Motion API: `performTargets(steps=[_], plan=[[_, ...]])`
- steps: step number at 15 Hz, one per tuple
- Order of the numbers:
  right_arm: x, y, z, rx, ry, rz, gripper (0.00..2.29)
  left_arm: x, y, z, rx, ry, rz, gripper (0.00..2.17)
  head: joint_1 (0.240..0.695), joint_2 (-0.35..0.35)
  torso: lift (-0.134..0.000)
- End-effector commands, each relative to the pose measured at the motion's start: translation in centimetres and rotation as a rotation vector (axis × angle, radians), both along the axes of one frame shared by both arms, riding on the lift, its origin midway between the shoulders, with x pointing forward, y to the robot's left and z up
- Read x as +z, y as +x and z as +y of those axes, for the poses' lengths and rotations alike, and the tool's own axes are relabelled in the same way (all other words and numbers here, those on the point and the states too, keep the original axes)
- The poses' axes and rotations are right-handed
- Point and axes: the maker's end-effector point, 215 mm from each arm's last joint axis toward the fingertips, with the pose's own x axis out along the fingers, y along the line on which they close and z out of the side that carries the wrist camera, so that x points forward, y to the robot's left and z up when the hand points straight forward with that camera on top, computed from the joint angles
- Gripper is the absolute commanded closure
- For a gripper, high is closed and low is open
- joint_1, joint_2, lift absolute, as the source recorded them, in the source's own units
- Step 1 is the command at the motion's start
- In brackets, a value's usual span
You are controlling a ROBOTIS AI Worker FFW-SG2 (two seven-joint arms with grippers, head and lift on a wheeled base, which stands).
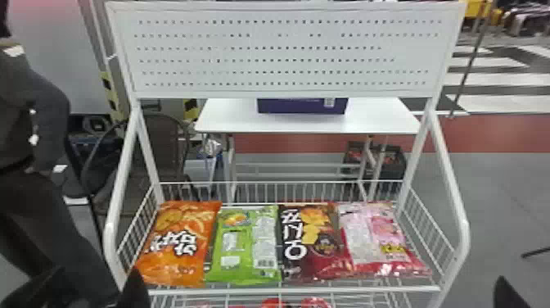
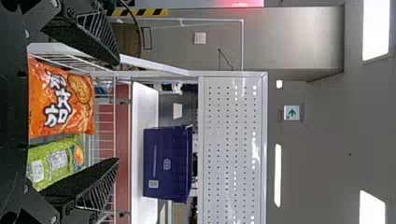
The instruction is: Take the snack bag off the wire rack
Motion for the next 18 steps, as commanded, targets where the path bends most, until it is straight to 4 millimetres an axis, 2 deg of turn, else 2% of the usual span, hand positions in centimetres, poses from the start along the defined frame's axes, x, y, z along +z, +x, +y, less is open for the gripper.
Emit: performTargets(steps=[1, 3, 6, 11, 16, 18], plan=[[-3.2, 3.6, 1.3, 0.024, 0.008, 0.082, 0.1, 0.4, -0.3, -1.0, -0.017, -0.006, -0.013, 0.16, 0.499, 0.0, 0.0], [-5.6, 6.7, 2.9, 0.063, 0.033, 0.137, 0.1, 0.0, -0.4, -1.8, -0.028, -0.007, -0.006, 0.16, 0.499, 0.0, 0.0], [-8.1, 10.7, 3.9, 0.09, 0.038, 0.169, 0.12, -0.2, -0.4, -2.6, -0.039, -0.005, -0.002, 0.16, 0.499, 0.0, 0.0], [-13.7, 15.0, 5.1, 0.117, 0.028, 0.257, 0.13, -0.5, -0.5, -3.4, -0.048, 0.004, 0.008, 0.16, 0.499, 0.0, 0.0], [-16.9, 17.8, 7.1, 0.154, 0.021, 0.317, 0.14, -1.1, -0.7, -3.0, -0.033, 0.012, 0.021, 0.16, 0.499, 0.0, 0.0], [-18.3, 18.1, 7.9, 0.168, 0.003, 0.357, 0.23, -1.2, -0.7, -2.9, -0.029, 0.011, 0.021, 0.16, 0.499, 0.0, 0.0]])
